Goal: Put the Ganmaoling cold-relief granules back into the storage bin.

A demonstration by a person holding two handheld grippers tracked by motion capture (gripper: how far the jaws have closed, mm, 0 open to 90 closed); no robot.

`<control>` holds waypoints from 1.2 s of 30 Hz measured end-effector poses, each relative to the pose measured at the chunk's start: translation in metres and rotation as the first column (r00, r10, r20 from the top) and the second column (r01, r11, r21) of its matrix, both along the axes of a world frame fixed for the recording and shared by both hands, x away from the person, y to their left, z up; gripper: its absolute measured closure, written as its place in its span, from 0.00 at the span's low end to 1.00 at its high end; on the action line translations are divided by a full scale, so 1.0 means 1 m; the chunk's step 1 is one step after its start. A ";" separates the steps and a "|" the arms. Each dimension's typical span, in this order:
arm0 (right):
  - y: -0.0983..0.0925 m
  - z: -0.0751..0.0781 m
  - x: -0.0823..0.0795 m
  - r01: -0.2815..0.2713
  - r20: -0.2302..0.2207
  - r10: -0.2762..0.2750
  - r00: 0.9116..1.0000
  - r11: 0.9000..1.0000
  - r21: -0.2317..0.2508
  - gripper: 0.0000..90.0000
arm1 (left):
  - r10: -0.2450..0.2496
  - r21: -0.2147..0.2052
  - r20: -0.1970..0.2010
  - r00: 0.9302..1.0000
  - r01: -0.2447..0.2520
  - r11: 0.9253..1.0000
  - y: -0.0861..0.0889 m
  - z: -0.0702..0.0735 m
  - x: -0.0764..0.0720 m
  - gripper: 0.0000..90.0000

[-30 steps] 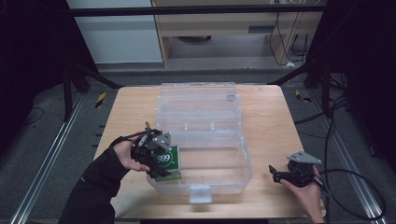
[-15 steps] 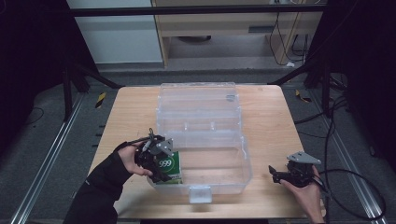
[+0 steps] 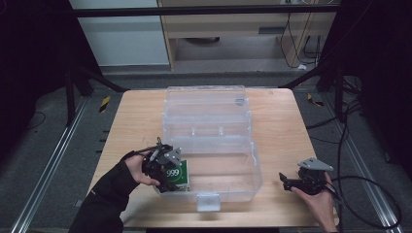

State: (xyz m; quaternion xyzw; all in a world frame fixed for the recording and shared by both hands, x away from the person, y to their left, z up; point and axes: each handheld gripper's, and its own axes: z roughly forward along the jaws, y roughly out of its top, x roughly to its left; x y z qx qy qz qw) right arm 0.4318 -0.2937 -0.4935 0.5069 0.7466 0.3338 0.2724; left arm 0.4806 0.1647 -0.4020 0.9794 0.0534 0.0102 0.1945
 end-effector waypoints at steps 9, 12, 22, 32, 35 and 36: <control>0.000 0.000 0.000 0.000 -0.001 0.000 1.000 1.000 0.000 0.03 | 0.005 -0.001 0.011 1.000 -0.005 1.000 0.001 -0.003 -0.002 0.15; 0.000 0.000 0.000 0.001 -0.005 -0.001 1.000 1.000 0.004 0.03 | 0.014 -0.012 0.009 1.000 -0.014 1.000 0.002 -0.001 -0.002 0.14; 0.000 0.000 0.000 0.002 0.000 -0.002 1.000 1.000 -0.001 0.03 | 0.050 -0.074 0.056 0.997 -0.046 0.996 0.016 0.022 -0.006 0.15; -0.002 0.002 -0.001 0.007 0.001 -0.007 1.000 1.000 0.007 0.04 | 0.172 -0.150 0.095 0.981 -0.156 0.976 0.046 0.039 -0.012 0.23; -0.001 0.001 -0.002 0.008 0.000 -0.008 1.000 1.000 0.007 0.04 | 0.221 -0.177 0.096 0.970 -0.202 0.963 0.059 0.040 -0.015 0.24; -0.002 0.001 -0.002 0.008 0.000 -0.008 1.000 1.000 0.006 0.04 | 0.238 -0.182 0.099 0.966 -0.218 0.959 0.064 0.040 -0.015 0.25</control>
